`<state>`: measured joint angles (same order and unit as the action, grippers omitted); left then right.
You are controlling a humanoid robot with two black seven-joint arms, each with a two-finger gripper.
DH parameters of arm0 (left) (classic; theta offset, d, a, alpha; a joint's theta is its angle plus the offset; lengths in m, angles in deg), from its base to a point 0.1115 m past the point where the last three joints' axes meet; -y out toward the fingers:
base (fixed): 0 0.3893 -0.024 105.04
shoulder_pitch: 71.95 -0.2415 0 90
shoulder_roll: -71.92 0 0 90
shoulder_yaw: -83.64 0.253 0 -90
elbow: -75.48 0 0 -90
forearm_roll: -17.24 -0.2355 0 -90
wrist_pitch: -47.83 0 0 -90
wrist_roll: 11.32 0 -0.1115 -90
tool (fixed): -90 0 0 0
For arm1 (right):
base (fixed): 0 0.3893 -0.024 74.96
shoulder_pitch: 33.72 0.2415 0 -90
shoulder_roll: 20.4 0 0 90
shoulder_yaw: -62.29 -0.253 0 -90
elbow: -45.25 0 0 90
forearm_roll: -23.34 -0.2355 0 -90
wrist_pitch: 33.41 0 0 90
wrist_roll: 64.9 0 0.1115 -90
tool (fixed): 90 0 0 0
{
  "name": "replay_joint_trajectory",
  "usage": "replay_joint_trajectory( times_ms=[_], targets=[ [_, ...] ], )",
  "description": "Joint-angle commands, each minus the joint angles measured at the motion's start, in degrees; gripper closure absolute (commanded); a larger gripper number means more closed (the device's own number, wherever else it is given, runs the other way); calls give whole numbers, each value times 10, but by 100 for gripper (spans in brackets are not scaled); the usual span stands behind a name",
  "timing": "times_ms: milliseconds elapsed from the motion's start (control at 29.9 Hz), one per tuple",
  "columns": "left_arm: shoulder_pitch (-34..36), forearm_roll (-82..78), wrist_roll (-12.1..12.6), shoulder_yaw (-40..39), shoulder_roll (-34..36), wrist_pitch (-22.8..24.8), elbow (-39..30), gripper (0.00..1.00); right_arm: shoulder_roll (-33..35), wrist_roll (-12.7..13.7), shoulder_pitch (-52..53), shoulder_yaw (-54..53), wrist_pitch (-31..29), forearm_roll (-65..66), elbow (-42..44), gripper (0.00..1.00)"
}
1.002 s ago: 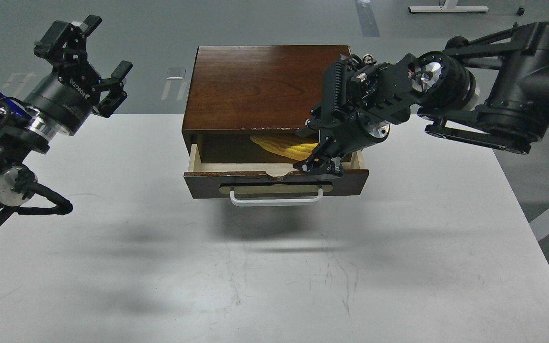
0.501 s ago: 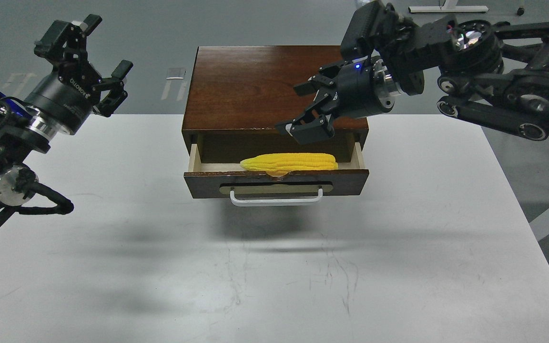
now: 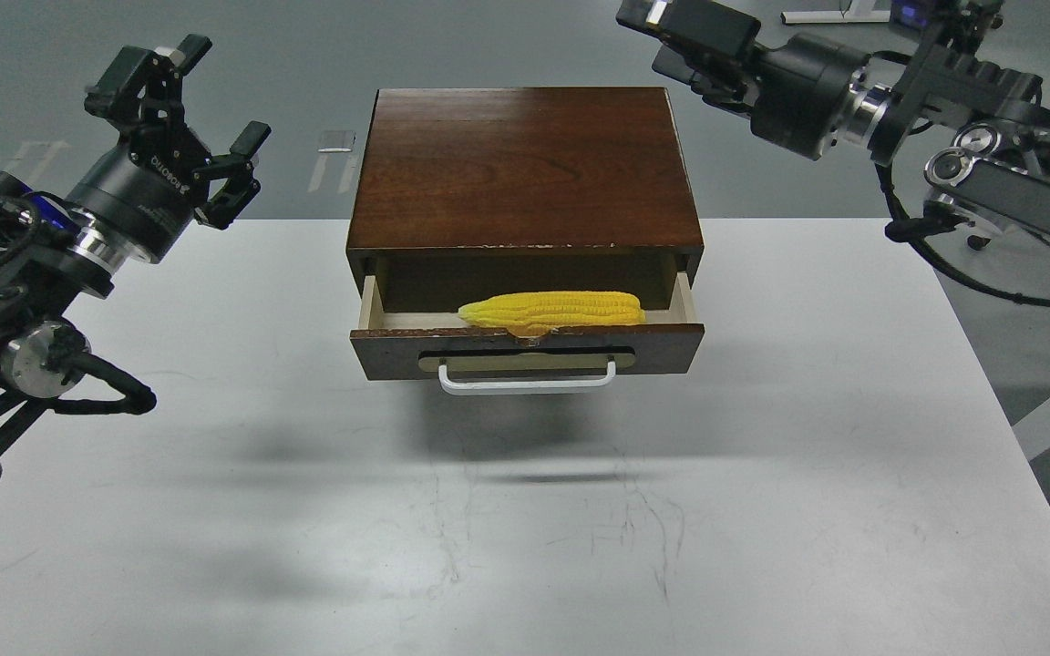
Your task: Put corn in drawer with both arms
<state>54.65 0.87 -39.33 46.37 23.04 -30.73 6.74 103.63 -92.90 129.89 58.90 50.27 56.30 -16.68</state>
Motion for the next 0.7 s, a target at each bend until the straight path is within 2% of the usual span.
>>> replay_joint_trajectory(
  times_ms=[0,334,668],
  targets=[
    [-6,-1,0,0,-7,0,3,1,-1,0,-102,-85,3,-96,15,0],
    [-20,-2,0,0,-23,0,5,1,-7,0,-263,-220,16,-267,46,0],
    [-21,-3,0,1,-32,3,6,1,-6,0,-349,-259,4,-284,44,0]
  ],
)
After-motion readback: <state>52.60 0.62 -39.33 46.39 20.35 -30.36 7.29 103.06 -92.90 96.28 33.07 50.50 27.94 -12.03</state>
